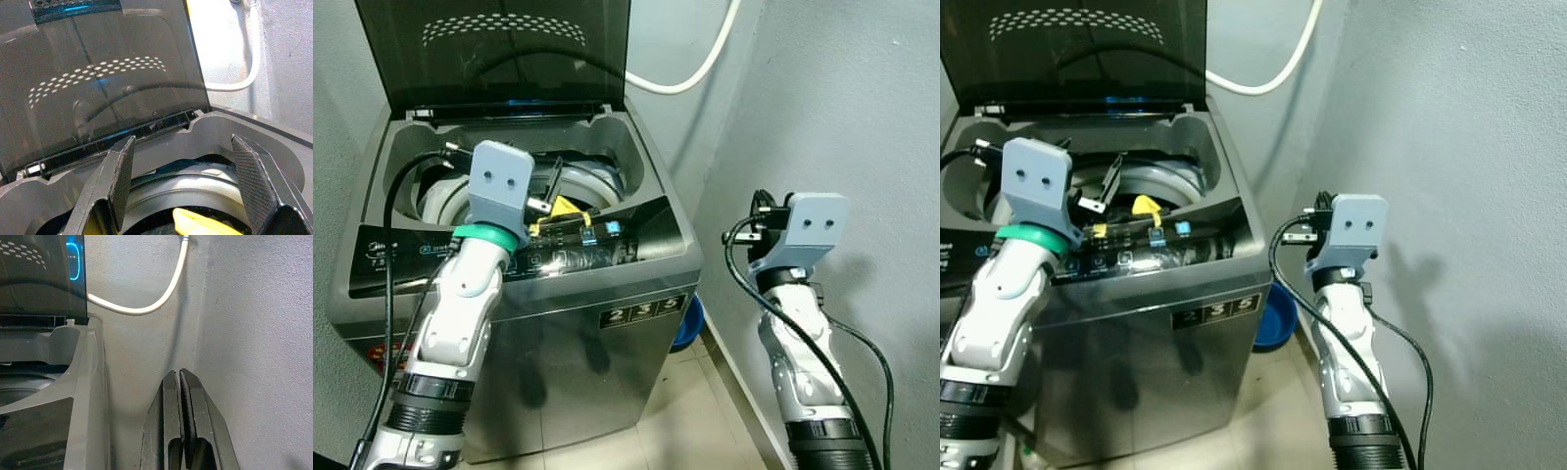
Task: Clothes washing
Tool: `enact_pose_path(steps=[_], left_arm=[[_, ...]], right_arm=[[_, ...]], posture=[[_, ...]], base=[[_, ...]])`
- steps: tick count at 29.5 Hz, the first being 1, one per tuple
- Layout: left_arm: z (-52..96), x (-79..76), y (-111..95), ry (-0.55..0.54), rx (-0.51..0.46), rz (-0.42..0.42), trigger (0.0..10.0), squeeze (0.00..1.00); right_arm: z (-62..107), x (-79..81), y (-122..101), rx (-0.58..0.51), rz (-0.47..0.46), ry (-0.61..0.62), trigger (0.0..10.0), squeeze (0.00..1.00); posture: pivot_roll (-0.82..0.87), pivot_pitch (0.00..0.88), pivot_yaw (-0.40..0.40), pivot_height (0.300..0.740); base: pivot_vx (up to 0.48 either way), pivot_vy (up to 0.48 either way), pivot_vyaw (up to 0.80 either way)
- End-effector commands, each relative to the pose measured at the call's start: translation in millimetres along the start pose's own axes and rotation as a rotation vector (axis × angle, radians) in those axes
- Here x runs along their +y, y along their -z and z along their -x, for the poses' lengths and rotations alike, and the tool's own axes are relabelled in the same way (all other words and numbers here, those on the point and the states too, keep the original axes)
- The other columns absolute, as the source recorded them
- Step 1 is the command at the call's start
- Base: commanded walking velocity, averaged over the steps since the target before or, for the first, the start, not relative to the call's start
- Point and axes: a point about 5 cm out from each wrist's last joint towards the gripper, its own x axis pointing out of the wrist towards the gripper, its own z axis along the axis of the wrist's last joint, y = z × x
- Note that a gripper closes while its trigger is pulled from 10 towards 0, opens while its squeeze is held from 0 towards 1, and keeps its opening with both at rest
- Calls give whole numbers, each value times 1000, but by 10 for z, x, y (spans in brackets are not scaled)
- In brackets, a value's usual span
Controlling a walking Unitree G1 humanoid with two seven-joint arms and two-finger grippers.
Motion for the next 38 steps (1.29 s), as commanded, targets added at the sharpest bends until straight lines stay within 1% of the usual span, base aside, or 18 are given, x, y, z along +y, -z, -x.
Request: enact_pose_path(steps=[1,38], left_arm=[[-5,-2,36,-1,10,1,10000,0],[-7,-17,92,-9,16,0,10000,0]], right_arm=[[16,-35,6,5,2,17,10000,0],[-2,-31,8,8,15,-5,10000,0]], posture=[[59,3,12,740],[56,0,0,740]], base=[[0,0,0],[0,0,0]])
